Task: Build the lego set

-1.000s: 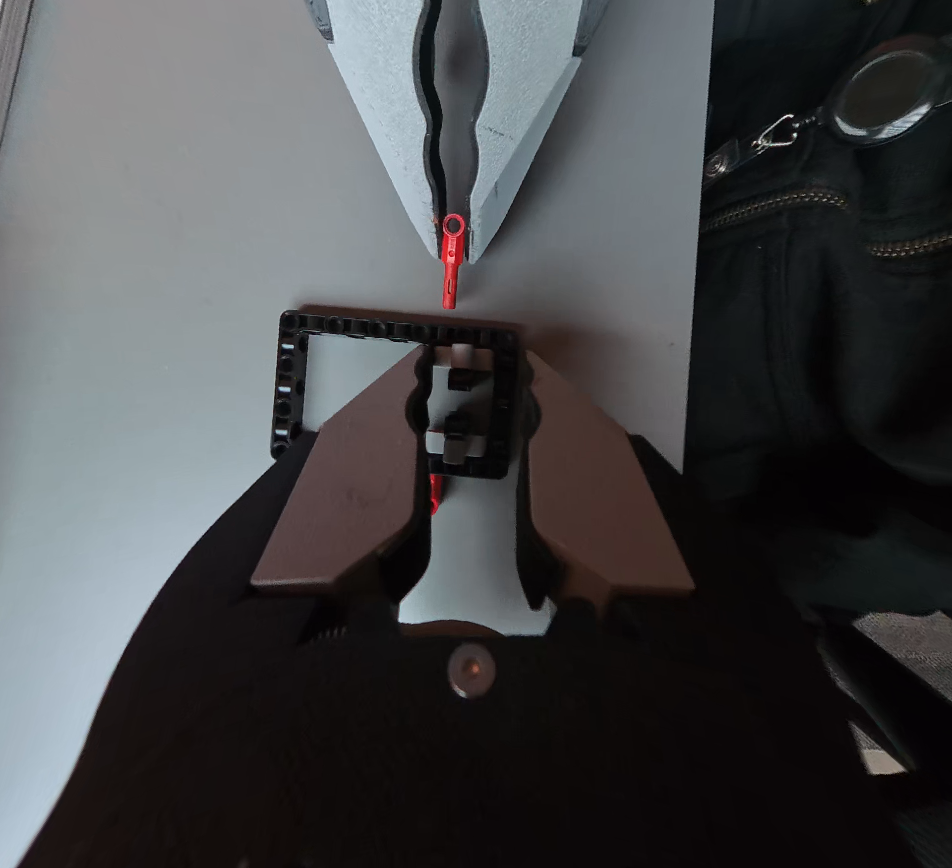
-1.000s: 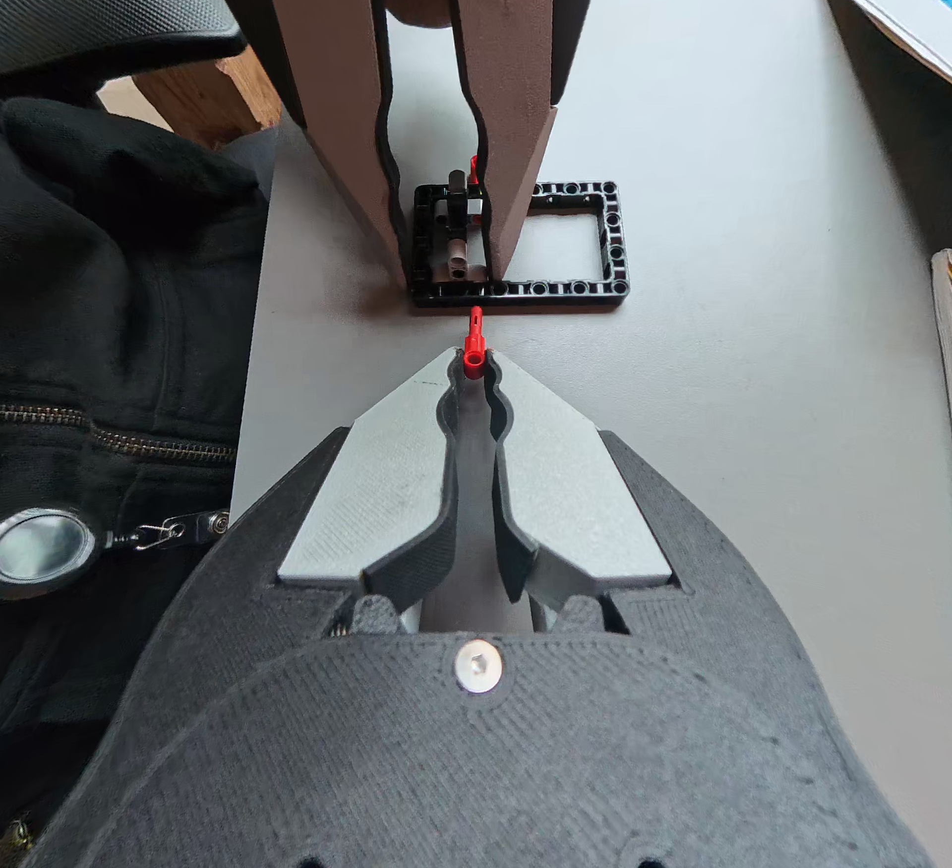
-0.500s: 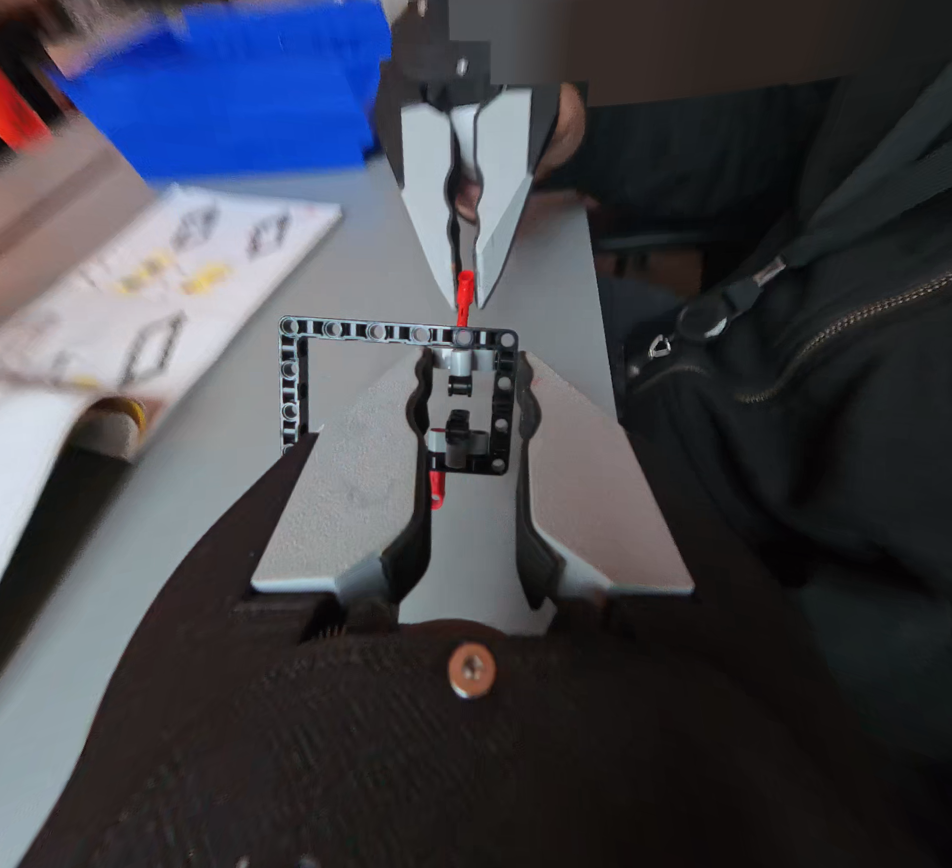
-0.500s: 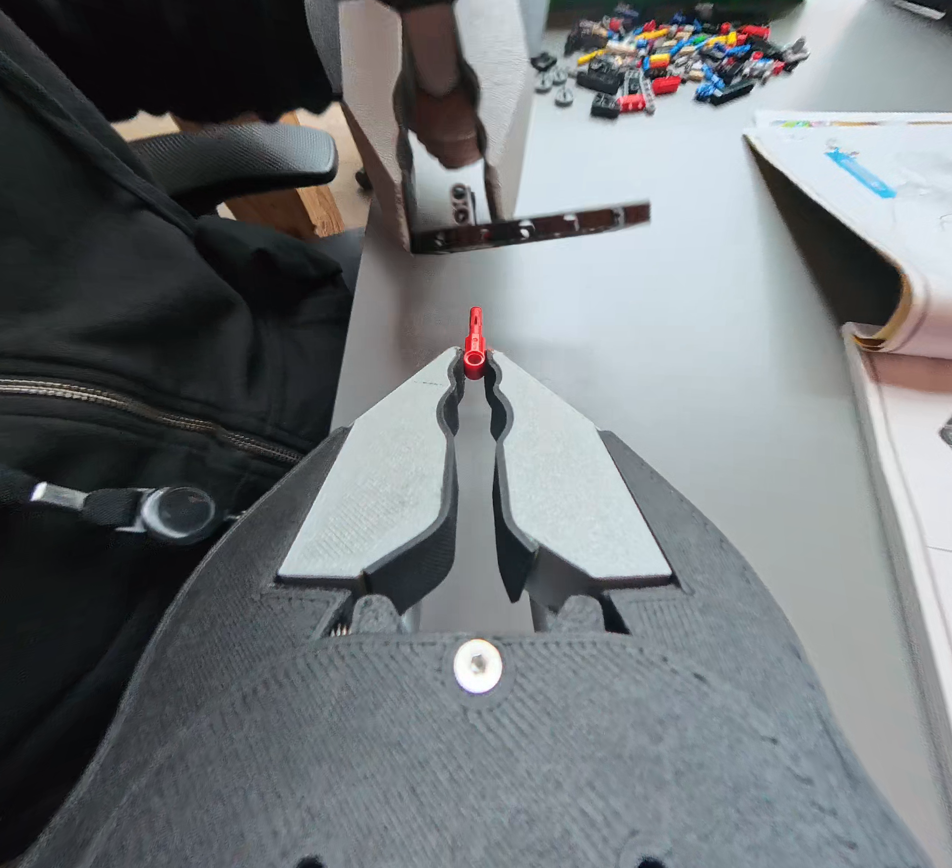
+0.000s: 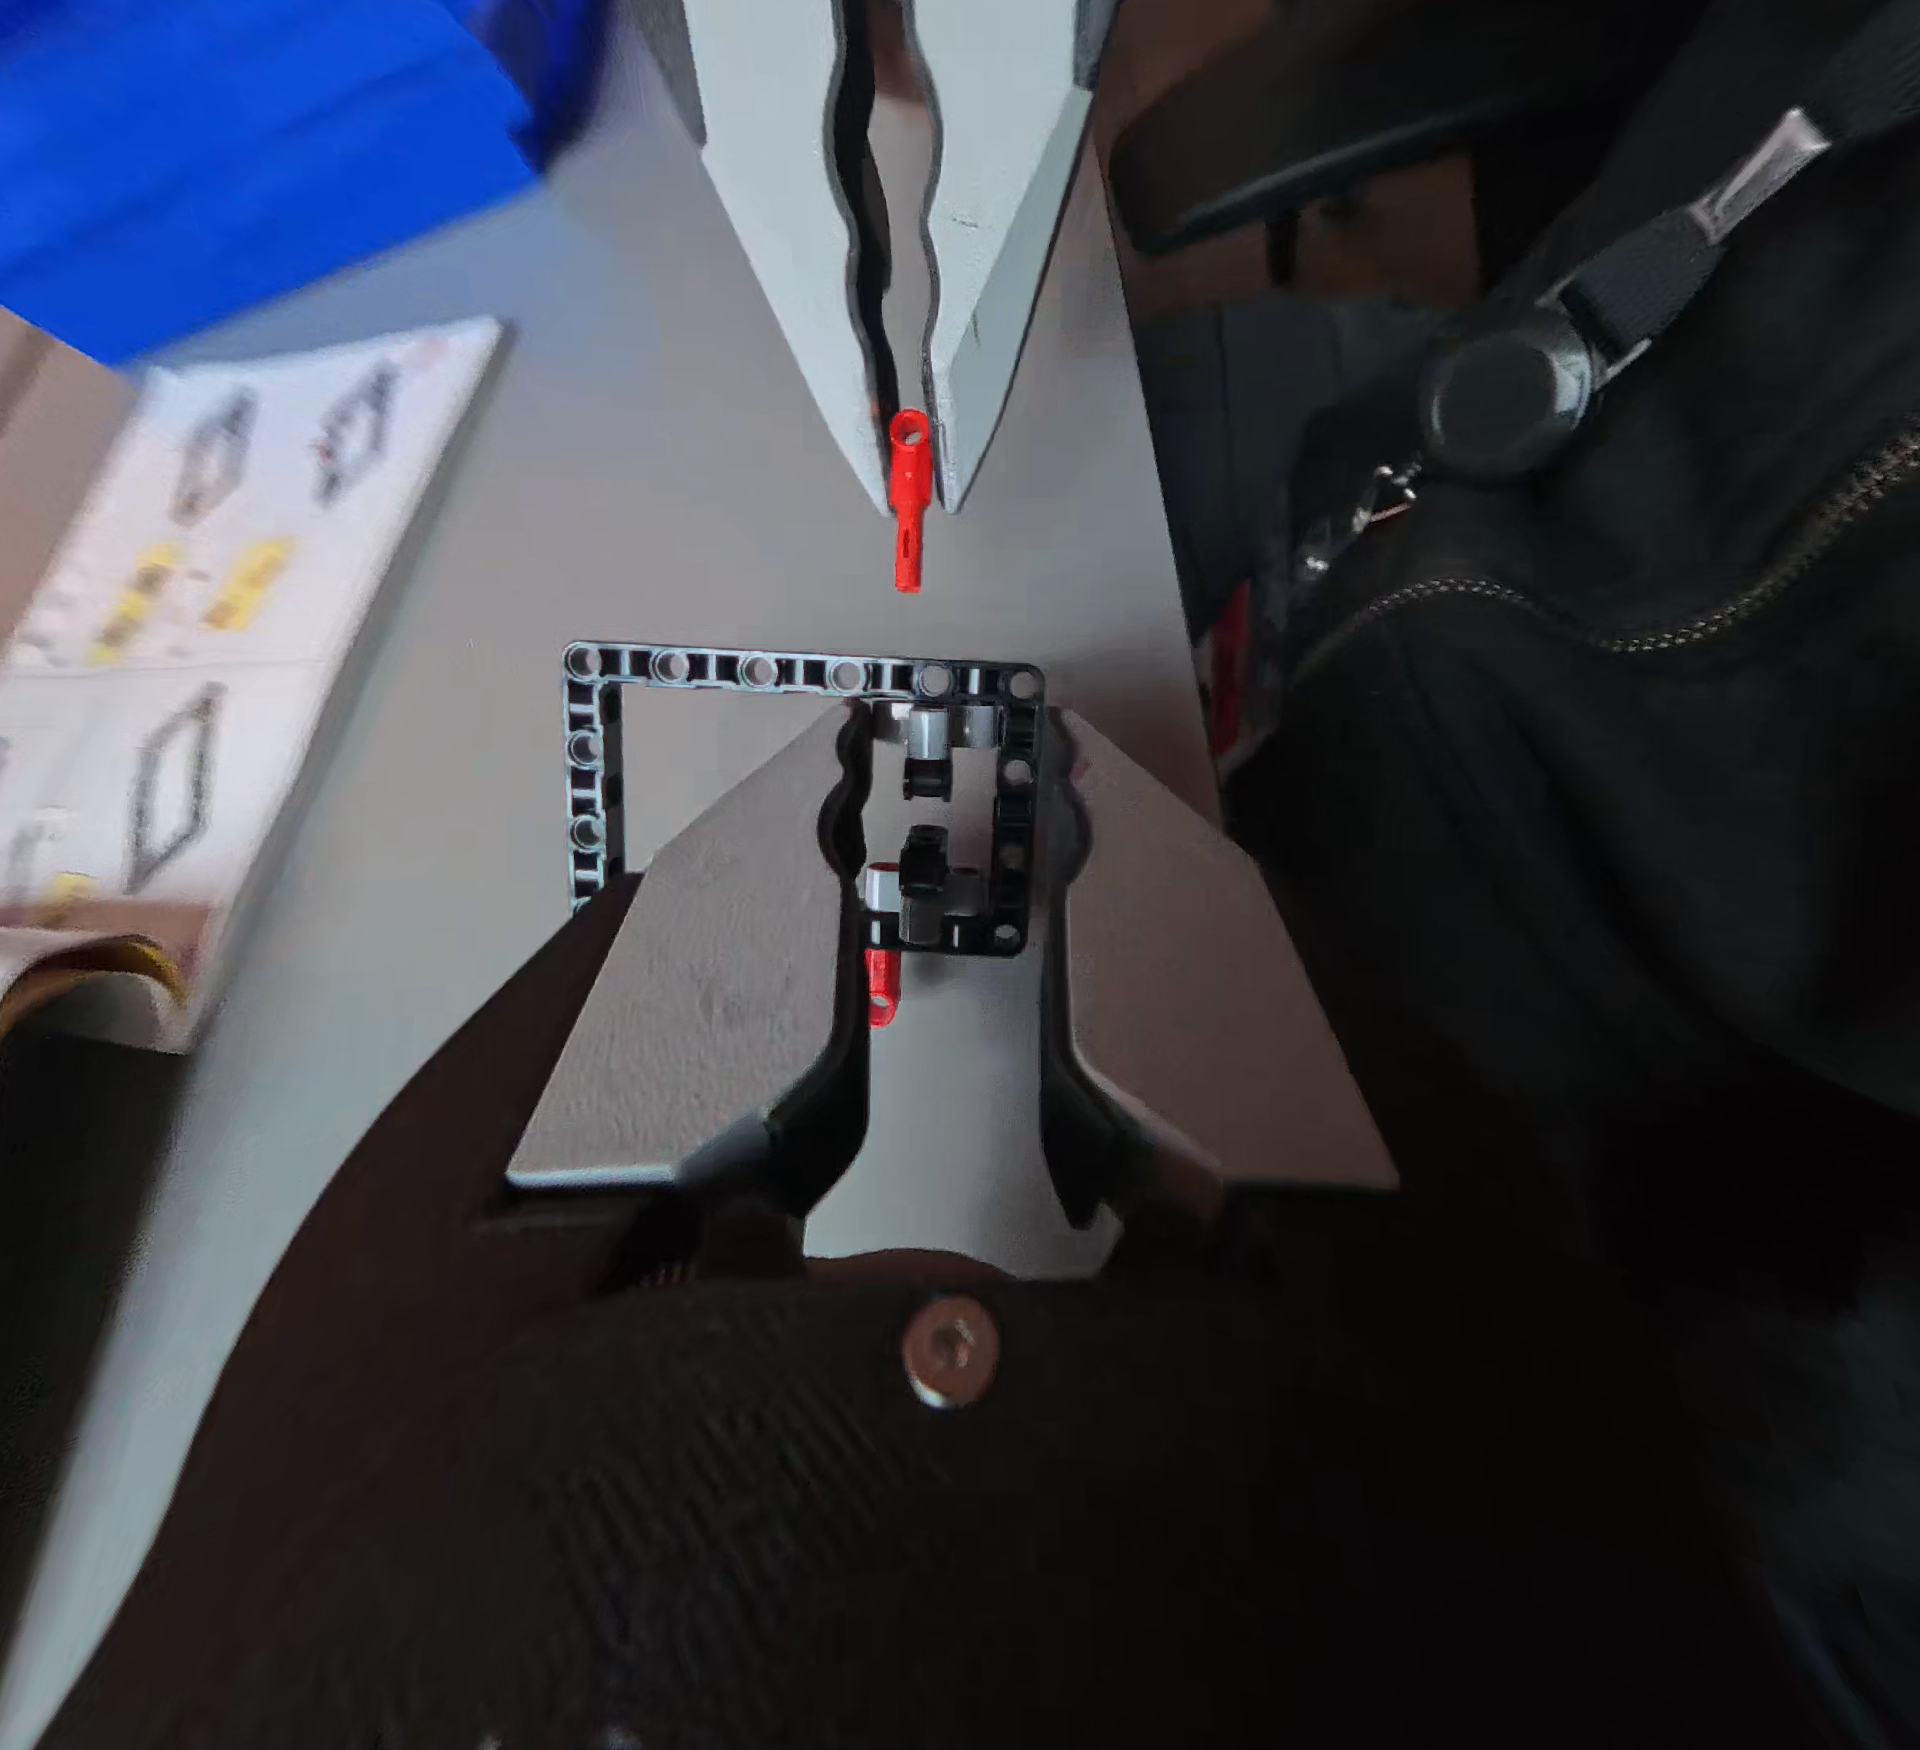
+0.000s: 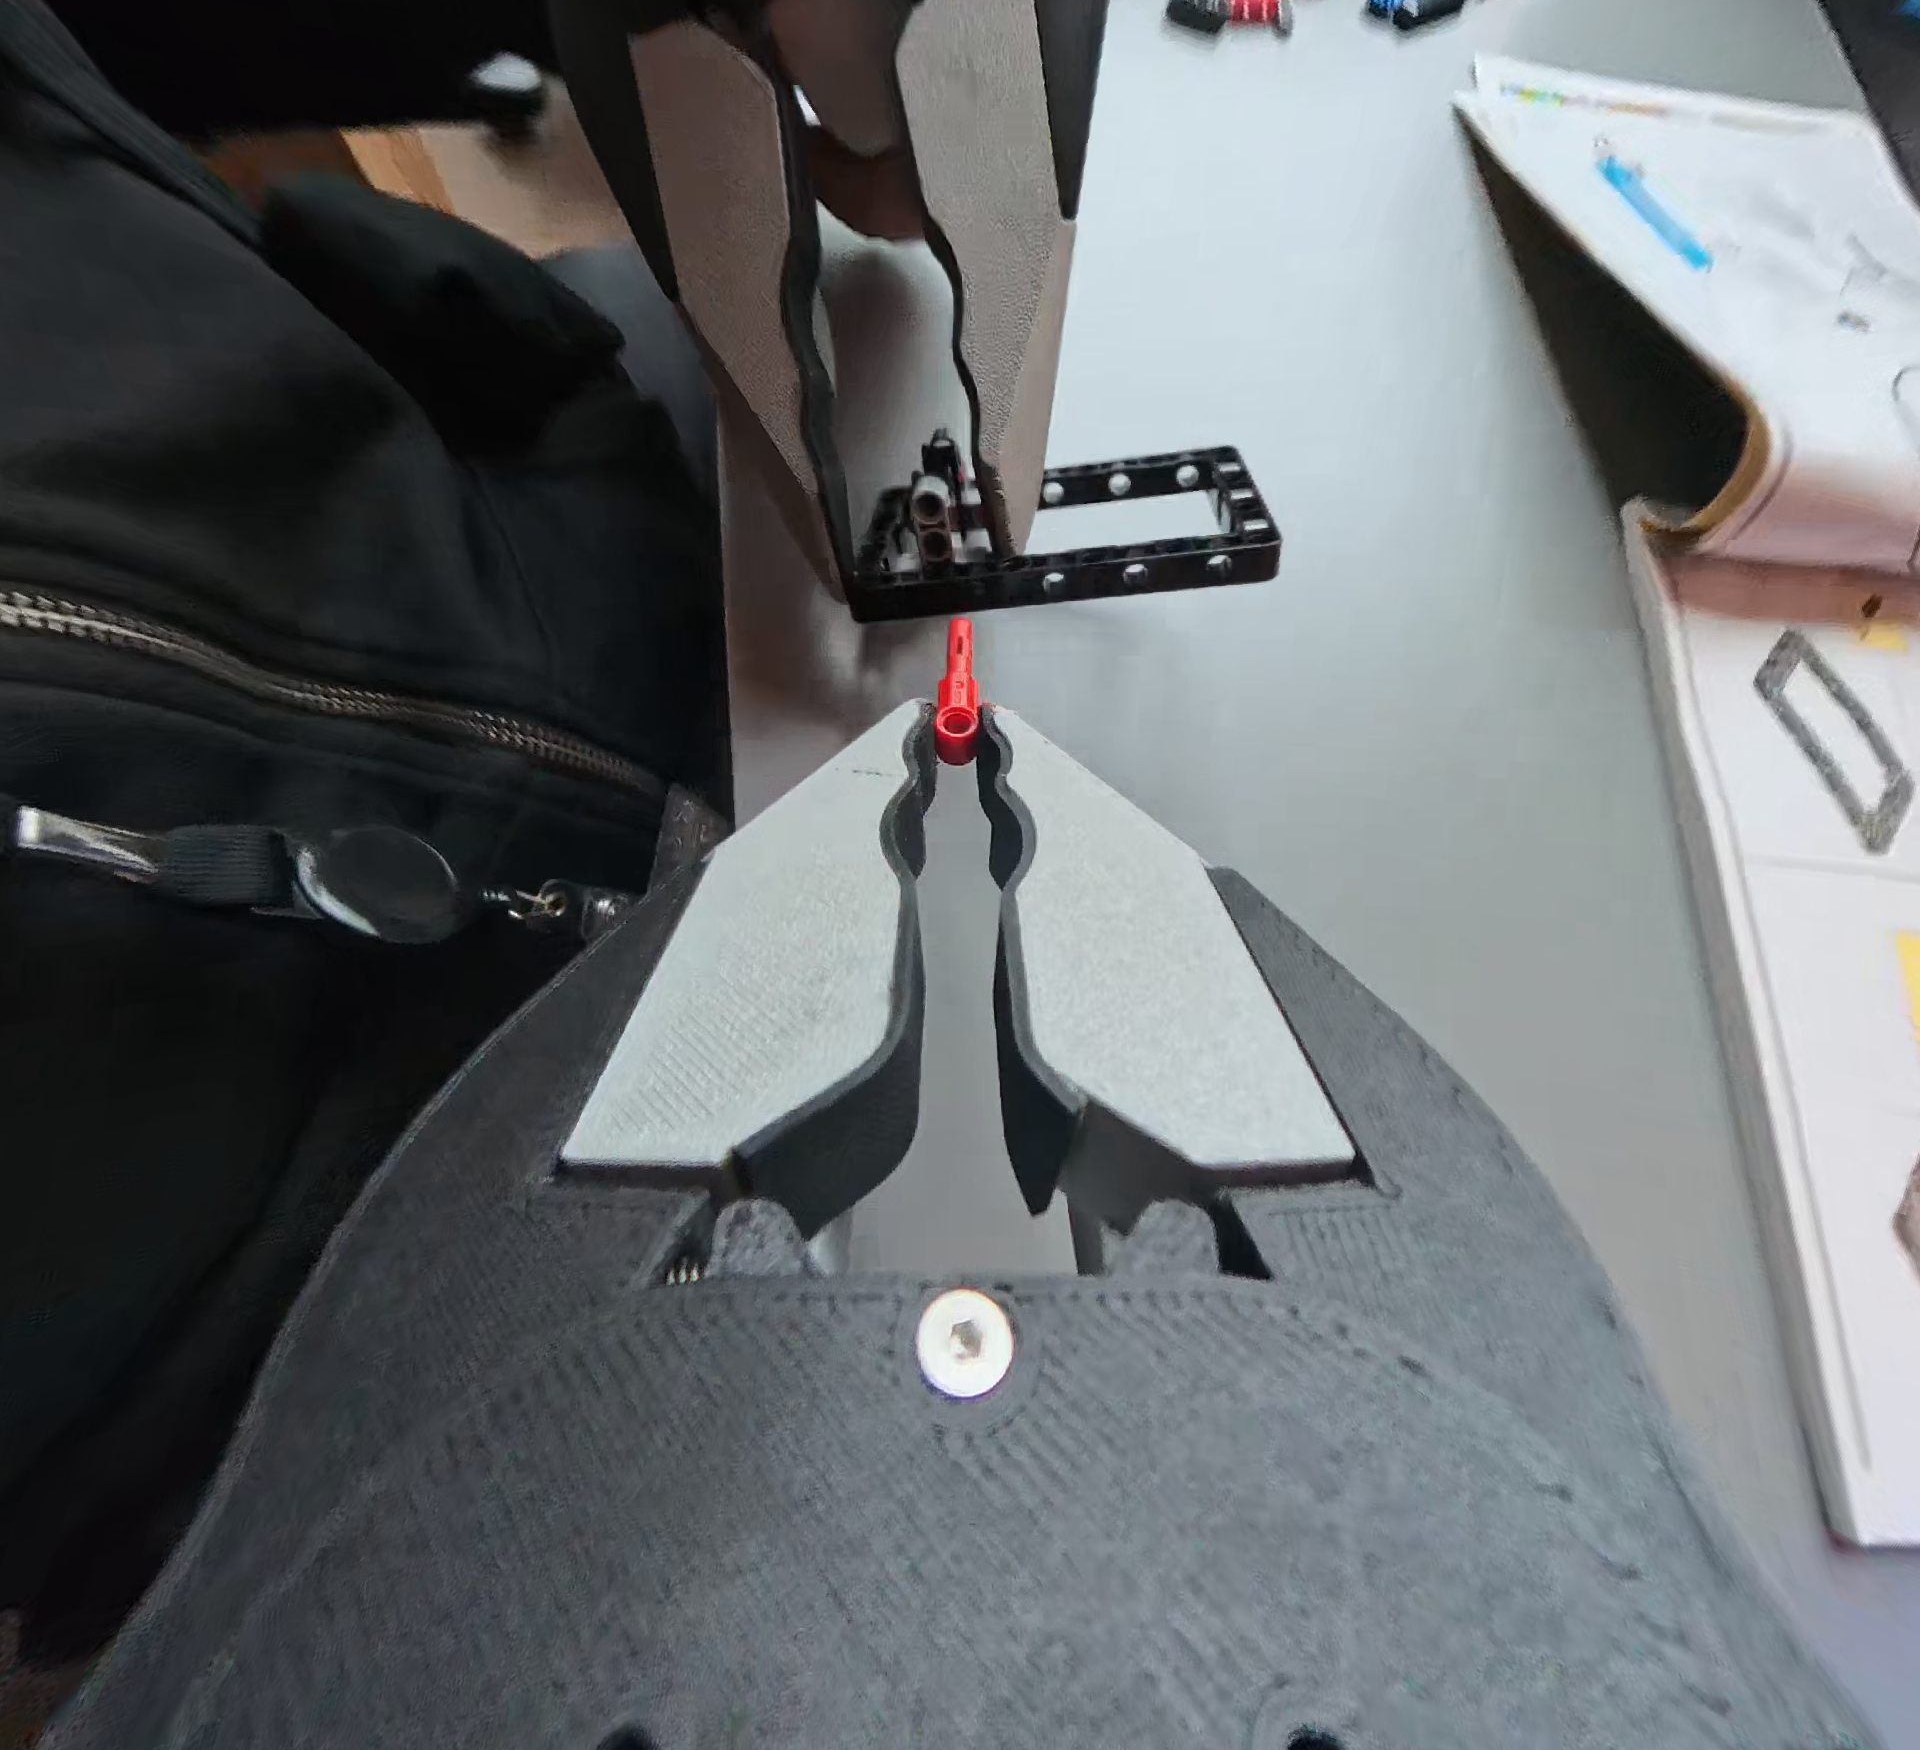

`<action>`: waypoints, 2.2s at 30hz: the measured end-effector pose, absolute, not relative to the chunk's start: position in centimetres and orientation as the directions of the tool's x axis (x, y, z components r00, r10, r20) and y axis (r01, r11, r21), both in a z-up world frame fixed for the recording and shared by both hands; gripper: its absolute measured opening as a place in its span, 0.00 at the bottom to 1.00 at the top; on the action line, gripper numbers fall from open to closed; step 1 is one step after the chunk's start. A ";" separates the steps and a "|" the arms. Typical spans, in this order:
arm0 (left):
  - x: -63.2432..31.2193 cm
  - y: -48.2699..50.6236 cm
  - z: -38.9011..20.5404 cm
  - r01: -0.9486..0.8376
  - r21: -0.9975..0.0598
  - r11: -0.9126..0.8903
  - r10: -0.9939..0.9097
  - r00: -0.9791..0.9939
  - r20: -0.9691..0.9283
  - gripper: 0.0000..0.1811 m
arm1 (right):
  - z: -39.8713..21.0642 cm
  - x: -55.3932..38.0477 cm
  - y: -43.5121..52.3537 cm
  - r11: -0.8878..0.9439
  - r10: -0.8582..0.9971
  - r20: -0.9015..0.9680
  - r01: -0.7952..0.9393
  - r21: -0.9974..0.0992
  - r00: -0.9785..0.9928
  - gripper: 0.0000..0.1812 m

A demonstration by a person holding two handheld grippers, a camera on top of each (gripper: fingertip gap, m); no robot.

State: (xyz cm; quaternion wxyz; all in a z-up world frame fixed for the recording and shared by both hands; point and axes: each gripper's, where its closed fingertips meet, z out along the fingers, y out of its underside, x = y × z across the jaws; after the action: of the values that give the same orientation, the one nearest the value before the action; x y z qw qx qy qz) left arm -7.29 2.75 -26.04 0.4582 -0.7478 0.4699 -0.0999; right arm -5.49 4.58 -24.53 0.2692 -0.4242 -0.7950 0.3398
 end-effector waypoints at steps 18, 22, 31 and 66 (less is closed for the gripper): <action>-1.6 1.3 -29.3 -0.853 -0.522 0.026 -0.963 0.119 -0.243 0.17 | -28.3 0.7 3.4 0.198 0.969 0.071 0.567 -0.799 -0.238 0.03; -1.6 1.4 -29.3 -0.838 -0.545 0.037 -0.984 0.064 -0.165 0.18 | -28.1 0.5 3.3 0.104 0.986 0.018 0.518 -0.849 -0.168 0.03; -1.9 2.6 -29.5 -0.773 -0.634 0.014 -0.991 0.075 -0.112 0.25 | -27.5 1.8 4.6 0.001 0.999 -0.015 0.474 -0.880 -0.031 0.03; 3.7 -1.6 -26.9 -0.647 -0.762 -0.027 -0.923 0.308 -0.229 0.02 | -26.0 2.8 -1.9 0.226 0.963 0.154 0.352 -0.908 -0.221 0.03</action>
State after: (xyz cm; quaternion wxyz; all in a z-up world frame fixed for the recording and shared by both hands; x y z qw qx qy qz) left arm 3.68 -1.57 -26.86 0.4109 -0.6965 0.5636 -0.1682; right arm 2.81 -1.88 -25.96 0.3923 -0.4851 -0.6777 0.3892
